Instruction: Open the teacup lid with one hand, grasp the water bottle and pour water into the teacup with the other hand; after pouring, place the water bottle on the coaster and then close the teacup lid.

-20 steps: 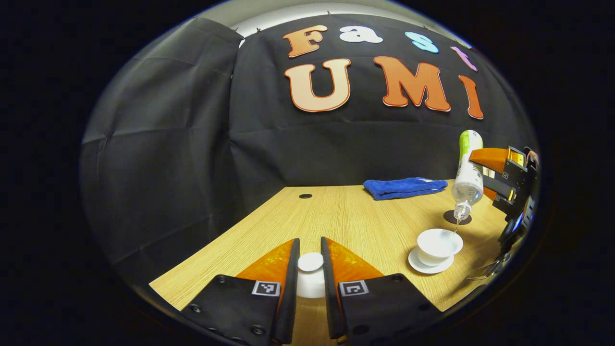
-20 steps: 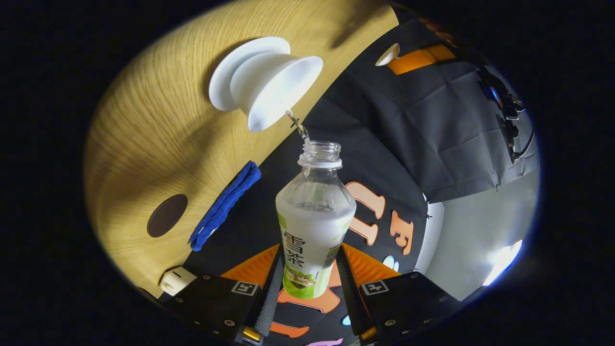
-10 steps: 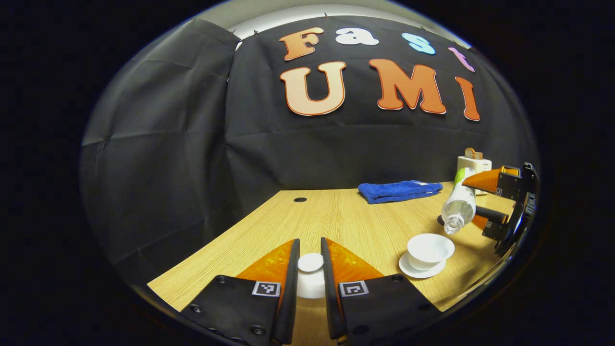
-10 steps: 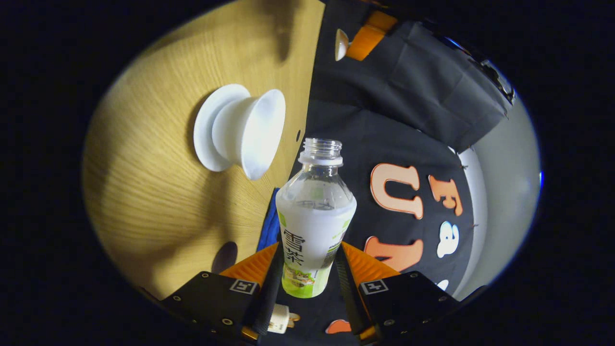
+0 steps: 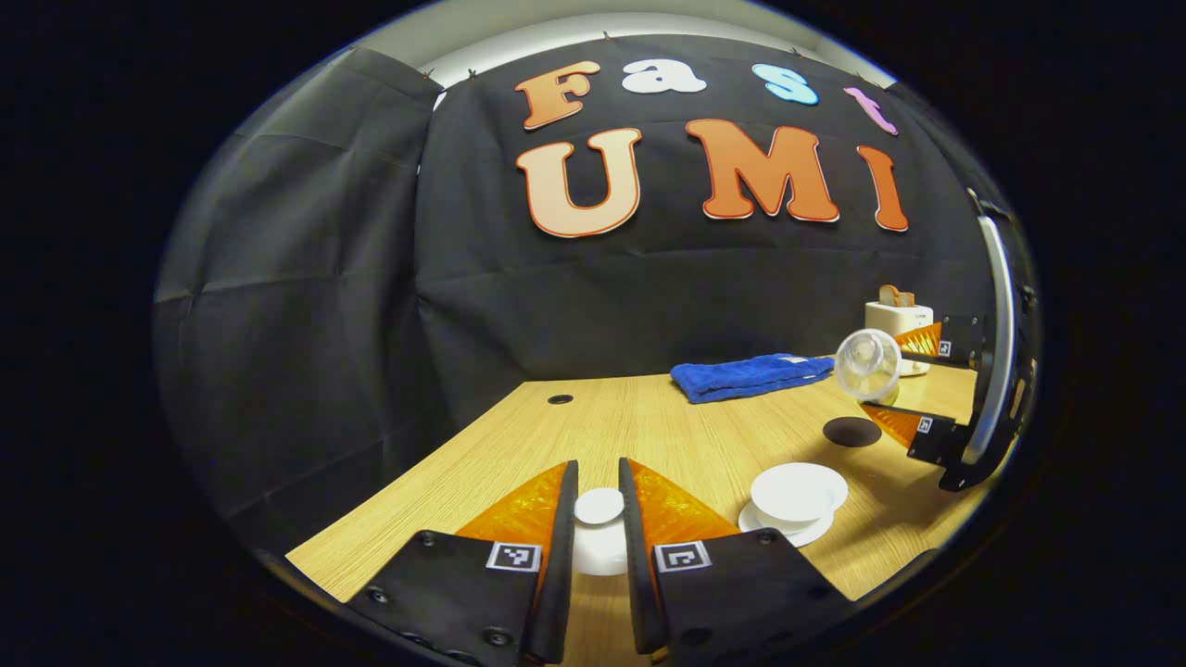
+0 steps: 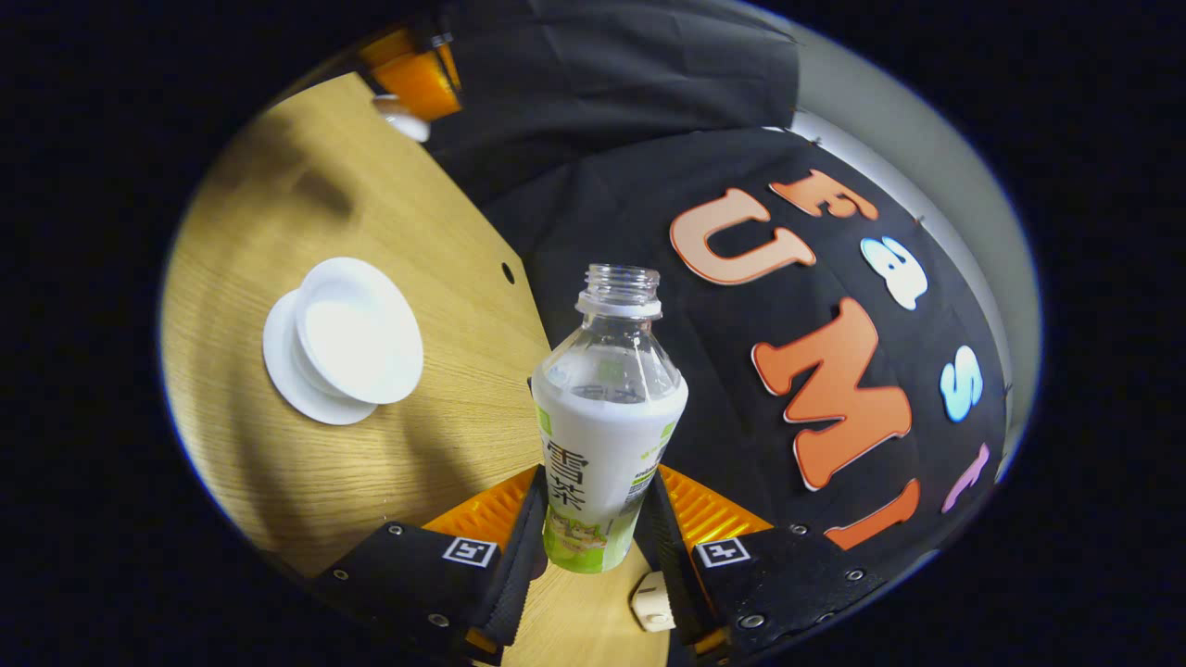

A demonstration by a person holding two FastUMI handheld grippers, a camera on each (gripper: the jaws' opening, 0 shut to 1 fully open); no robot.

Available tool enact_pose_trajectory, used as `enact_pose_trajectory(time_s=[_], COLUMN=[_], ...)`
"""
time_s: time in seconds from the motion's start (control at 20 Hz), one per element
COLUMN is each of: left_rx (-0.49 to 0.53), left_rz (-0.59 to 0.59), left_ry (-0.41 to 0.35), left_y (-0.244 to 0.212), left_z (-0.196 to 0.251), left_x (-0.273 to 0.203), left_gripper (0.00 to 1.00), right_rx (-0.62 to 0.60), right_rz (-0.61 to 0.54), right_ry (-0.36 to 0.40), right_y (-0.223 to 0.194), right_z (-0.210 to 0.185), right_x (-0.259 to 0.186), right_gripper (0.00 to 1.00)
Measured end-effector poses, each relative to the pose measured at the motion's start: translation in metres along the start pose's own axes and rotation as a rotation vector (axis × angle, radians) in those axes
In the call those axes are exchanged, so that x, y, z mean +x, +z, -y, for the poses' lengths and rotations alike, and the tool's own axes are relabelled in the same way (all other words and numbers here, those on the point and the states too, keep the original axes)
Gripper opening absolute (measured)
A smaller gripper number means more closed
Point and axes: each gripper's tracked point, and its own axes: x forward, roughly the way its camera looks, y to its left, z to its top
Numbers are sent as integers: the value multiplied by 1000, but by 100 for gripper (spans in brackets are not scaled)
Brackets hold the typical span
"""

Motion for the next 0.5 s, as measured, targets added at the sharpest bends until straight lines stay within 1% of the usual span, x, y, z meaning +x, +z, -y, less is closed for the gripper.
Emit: enact_pose_trajectory(time_s=[0.15, 0.3, 0.5], left_rx=[6, 12, 10], left_rz=[-5, -9, -25], left_ry=[-8, -9, -13], left_y=[1, 0, -4], left_z=[7, 11, 15], left_x=[2, 1, 3], left_gripper=[31, 30, 30], right_rx=[203, 381, 631], right_rz=[-64, -128, -155], right_ry=[20, 3, 64], right_y=[-30, -54, -76], right_z=[13, 37, 40], right_x=[7, 17, 26], right_gripper=[64, 64, 64])
